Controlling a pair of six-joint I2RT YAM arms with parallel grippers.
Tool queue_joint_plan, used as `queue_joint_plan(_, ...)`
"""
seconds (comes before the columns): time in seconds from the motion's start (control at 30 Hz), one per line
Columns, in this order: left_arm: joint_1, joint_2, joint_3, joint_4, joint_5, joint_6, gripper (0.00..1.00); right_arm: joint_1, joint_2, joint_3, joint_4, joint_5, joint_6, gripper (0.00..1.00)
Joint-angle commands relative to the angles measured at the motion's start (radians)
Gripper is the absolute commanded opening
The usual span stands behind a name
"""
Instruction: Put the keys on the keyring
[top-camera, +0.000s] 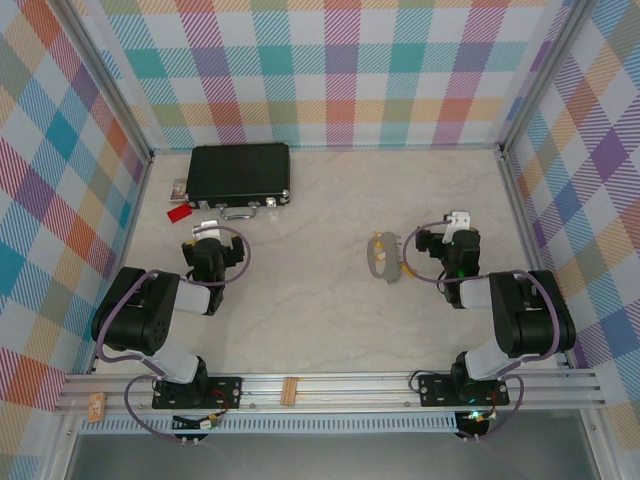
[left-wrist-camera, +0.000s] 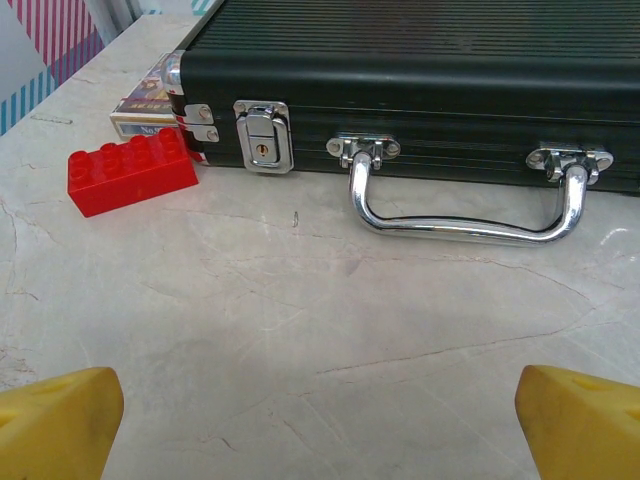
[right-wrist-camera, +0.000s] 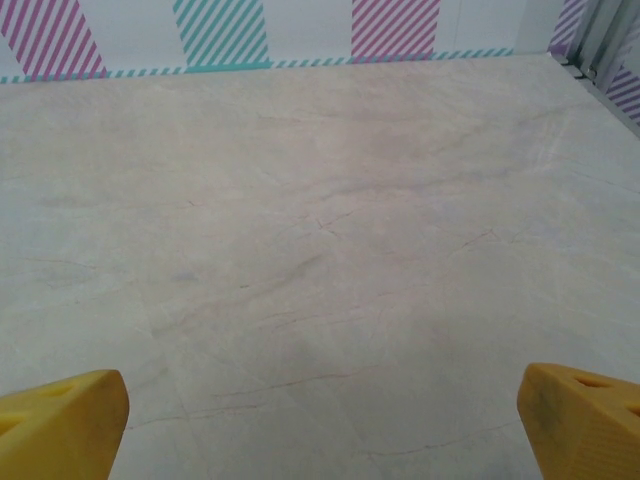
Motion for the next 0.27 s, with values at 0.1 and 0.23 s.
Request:
queue_joint_plan(0.1, 0.013, -0.002, 0.016, 0.031, 0.016, -0.007, 1.00, -0.004, 0.000, 0.011, -0.011, 0.000, 0.019, 0.99)
queue_joint_plan(0.23, 0.013, -0.003, 0.012, 0.037, 0.017, -0.004, 1.00, -0.005, -0.001, 0.007, -0.005, -0.060, -0.002, 0.99)
